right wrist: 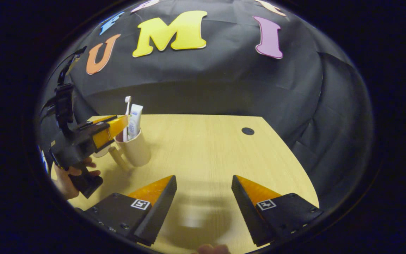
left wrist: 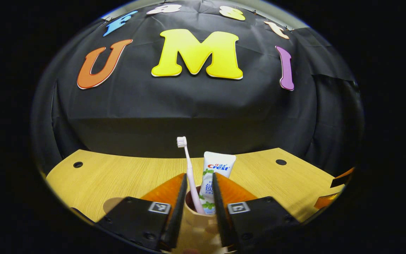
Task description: Put the toothbrush and toothpaste on the desktop into the cup, then pick up the cup and place it on the coaster on the desktop.
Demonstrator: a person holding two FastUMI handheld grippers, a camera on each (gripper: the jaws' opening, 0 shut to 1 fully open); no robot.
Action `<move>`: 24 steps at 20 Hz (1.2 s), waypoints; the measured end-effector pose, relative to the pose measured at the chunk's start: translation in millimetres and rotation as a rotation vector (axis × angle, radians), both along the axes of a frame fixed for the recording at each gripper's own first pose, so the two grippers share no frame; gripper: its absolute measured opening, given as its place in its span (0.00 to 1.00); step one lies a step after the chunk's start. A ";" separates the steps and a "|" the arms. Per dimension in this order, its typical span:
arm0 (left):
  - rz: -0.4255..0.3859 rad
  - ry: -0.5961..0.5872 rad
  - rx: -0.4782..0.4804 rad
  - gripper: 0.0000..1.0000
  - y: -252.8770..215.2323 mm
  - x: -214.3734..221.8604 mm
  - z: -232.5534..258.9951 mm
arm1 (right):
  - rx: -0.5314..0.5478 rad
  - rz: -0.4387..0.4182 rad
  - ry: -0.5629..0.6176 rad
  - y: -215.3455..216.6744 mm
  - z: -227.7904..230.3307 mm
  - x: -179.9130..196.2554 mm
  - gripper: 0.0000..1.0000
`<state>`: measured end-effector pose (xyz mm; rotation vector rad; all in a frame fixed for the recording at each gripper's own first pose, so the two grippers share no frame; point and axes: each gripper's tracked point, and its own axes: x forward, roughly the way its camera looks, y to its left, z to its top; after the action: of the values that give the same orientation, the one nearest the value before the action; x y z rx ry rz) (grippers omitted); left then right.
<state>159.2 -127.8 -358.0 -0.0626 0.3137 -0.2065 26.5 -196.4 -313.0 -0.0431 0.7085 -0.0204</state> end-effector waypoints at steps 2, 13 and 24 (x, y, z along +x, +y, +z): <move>0.027 -0.014 -0.009 0.93 10.5 -6.1 12.8 | 0.005 0.022 -0.001 13.8 5.6 0.2 0.93; 0.235 -0.044 0.057 0.96 152.8 -93.7 103.6 | 0.085 0.130 0.098 130.5 53.0 25.3 0.94; 0.426 -0.037 0.078 0.97 287.0 -165.1 155.8 | 0.147 0.017 0.520 198.5 -11.3 56.8 0.95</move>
<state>-5.9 159.2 -202.3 -0.0474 0.2642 0.2266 83.3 2.1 -324.3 0.0898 1.2278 0.0619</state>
